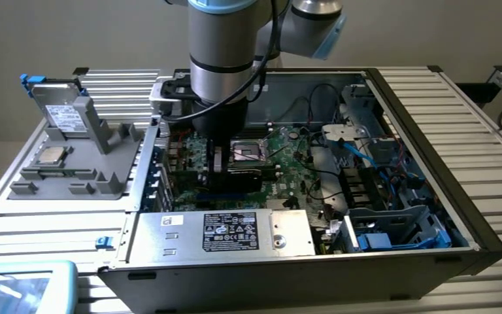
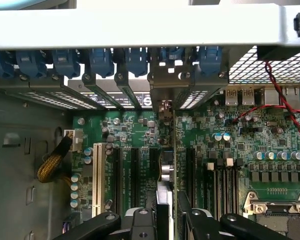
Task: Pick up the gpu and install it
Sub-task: 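Insert the gpu into the slot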
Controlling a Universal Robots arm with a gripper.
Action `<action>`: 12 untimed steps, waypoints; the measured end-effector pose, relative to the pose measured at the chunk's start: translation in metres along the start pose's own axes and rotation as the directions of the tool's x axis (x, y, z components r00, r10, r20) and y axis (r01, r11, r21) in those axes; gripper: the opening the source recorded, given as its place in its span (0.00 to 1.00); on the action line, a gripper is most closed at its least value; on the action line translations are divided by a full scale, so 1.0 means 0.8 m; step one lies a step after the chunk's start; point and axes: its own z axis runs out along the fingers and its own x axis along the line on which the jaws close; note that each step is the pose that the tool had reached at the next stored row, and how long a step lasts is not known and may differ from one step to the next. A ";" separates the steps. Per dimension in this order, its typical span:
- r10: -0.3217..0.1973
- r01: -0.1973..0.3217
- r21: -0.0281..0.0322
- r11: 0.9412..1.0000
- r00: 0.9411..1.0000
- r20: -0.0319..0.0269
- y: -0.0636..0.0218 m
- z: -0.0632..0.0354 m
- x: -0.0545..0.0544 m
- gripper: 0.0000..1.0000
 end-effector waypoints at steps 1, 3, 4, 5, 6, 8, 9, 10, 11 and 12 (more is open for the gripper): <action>0.000 0.000 0.000 1.000 1.000 0.000 0.000 0.000 -0.001 0.27; 0.000 0.000 -0.001 1.000 1.000 0.000 0.000 0.000 -0.001 0.27; 0.000 0.000 -0.001 1.000 1.000 0.000 0.000 0.000 -0.001 0.27; 0.000 0.000 -0.001 1.000 1.000 0.000 0.000 0.000 -0.001 0.27; 0.000 0.000 -0.001 1.000 1.000 0.000 0.000 0.000 -0.002 0.27; -0.002 0.002 -0.001 1.000 1.000 -0.001 0.000 0.000 -0.002 0.27; -0.003 0.003 -0.001 1.000 1.000 -0.001 0.000 0.000 -0.002 0.27; -0.003 0.003 -0.001 1.000 1.000 -0.001 0.000 0.000 -0.002 0.27; -0.003 0.003 -0.001 1.000 1.000 -0.001 0.000 0.000 -0.002 0.27; -0.003 0.003 -0.001 1.000 1.000 0.000 0.000 0.000 -0.002 0.27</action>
